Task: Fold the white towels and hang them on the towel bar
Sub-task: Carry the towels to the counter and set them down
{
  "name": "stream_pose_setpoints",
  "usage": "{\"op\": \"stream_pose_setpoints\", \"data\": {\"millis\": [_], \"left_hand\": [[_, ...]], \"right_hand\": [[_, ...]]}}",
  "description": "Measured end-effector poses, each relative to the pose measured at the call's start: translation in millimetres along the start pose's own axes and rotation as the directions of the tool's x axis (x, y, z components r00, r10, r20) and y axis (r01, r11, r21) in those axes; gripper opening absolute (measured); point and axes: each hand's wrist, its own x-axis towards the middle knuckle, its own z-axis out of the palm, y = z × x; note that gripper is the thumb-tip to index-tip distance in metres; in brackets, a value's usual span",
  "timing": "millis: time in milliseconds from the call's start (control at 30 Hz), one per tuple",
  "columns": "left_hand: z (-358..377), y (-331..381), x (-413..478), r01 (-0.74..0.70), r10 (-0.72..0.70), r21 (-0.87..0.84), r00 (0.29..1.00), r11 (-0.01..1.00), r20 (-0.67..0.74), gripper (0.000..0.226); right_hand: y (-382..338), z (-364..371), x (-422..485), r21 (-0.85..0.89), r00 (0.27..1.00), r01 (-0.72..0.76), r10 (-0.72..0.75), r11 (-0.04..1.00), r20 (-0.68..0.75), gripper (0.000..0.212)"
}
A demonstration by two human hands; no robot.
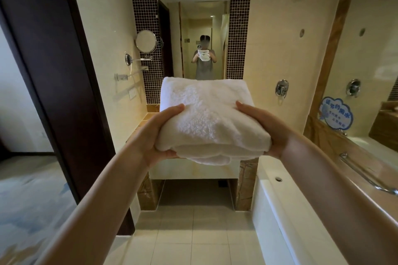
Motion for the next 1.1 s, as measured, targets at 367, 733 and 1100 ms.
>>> {"op": "stream_pose_setpoints", "data": {"millis": [367, 733, 1100], "left_hand": [[-18, 11, 84, 0.015, -0.015, 0.006, 1.000, 1.000, 0.000, 0.079], [-52, 37, 184, 0.013, -0.015, 0.023, 0.997, 1.000, 0.073, 0.076], [-66, 42, 272, 0.028, -0.029, 0.010, 0.996, 1.000, 0.082, 0.084]], "right_hand": [[-13, -17, 73, 0.062, 0.999, 0.021, -0.024, 0.998, 0.046, 0.050], [-33, -19, 165, 0.074, 0.998, 0.063, -0.064, 0.995, 0.009, 0.048], [-39, -46, 238, 0.099, 0.994, 0.111, -0.108, 0.989, -0.034, 0.060]]}}
